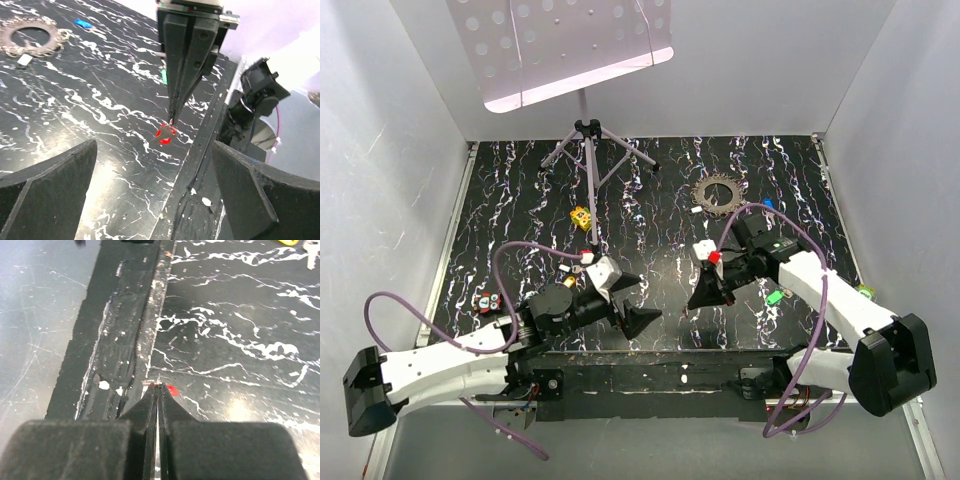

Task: Put the keys on the keyring

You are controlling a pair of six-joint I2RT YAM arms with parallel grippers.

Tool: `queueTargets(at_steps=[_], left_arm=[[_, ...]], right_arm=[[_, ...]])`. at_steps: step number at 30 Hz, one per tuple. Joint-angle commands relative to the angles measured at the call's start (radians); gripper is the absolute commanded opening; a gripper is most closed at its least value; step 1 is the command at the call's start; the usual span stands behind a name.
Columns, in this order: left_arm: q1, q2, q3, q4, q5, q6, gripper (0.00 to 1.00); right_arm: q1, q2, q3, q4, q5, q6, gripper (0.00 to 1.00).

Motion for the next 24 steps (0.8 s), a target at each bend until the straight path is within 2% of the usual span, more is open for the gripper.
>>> queueTargets(at_steps=[1,6,12,16,20,24], left_arm=[[0.006,-0.101,0.112,-0.302,-0.182,0.014,0.98],[0.006,-0.132,0.216,-0.561,-0.265,0.079,0.98],[0.006,-0.077,0.321,-0.725,-0.323,0.223,0.98],[0.006,-0.054,0.318,-0.753,-0.372,0.3,0.98],[0.006,-0.067,0.249,-0.698,-0.386,0.328,0.98],[0.006,-0.029,0.284,-0.735,-0.375,0.331,0.98]], right_arm=[[-0.075,-0.072,0.046,-0.066,0.015,0.0,0.01],[-0.146,-0.119,0.05,-0.159,0.096,-0.012,0.01],[-0.265,-0.19,0.061,-0.244,0.2,0.009,0.01],[-0.339,-0.218,0.064,-0.323,0.263,-0.02,0.01],[-0.44,-0.236,0.05,-0.385,0.303,-0.044,0.01],[-0.571,-0.235,0.041,-0.437,0.326,-0.11,0.01]])
